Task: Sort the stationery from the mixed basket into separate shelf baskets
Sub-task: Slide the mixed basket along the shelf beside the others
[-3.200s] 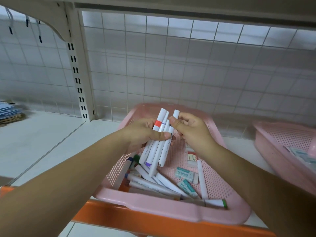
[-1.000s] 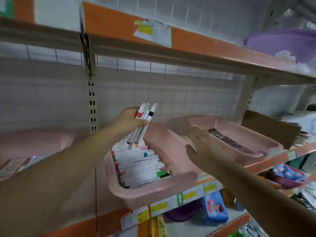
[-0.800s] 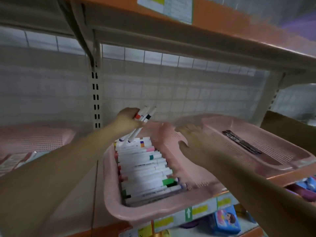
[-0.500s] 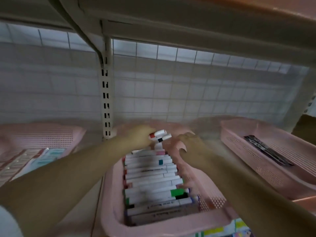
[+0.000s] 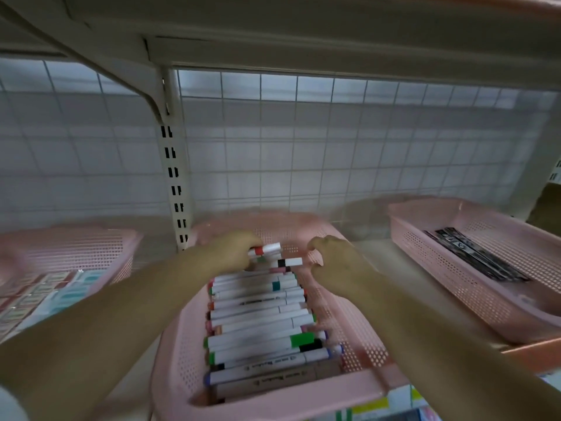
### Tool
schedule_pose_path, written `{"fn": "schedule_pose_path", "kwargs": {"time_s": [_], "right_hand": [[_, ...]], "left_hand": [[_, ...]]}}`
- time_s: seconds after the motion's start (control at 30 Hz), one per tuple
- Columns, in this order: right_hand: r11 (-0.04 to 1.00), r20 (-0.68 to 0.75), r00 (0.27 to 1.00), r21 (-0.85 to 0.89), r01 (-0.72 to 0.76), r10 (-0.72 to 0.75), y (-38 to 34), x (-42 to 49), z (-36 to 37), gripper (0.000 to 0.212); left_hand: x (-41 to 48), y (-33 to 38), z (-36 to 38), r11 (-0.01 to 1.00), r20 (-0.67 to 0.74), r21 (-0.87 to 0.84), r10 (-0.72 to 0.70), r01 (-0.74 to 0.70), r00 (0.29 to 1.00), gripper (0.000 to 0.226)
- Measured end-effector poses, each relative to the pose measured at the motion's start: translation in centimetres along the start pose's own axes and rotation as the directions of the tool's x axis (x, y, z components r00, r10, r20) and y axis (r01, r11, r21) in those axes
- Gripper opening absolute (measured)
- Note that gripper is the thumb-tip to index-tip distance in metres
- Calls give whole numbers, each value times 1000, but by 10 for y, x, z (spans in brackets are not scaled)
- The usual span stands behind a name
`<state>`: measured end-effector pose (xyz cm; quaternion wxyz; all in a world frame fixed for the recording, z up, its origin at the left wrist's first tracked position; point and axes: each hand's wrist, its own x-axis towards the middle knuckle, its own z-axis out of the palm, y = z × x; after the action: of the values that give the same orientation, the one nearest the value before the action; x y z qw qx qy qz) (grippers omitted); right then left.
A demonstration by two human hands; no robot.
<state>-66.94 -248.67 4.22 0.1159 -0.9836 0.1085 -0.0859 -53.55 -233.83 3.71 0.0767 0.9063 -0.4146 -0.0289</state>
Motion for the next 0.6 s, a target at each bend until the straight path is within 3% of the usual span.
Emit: {"fn": "schedule_pose_path", "kwargs": {"time_s": [0.1, 0.23, 0.43, 0.6], "right_hand": [[999, 22, 1000, -40, -3, 4, -1, -1, -1, 39], [997, 48, 999, -77, 19, -15, -2, -1, -2, 39], [993, 71, 997, -105, 49, -41, -4, -2, -2, 37], [998, 64, 997, -61, 35, -31, -3, -2, -1, 37]], "left_hand": [[0, 0, 2, 998, 32, 66, -14, 12, 999, 37], [2, -4, 1, 991, 69, 124, -55, 46, 996, 23], [5, 0, -15, 971, 74, 220, -108, 89, 991, 23], [3, -1, -13, 968, 66, 203, -166, 150, 984, 29]]}}
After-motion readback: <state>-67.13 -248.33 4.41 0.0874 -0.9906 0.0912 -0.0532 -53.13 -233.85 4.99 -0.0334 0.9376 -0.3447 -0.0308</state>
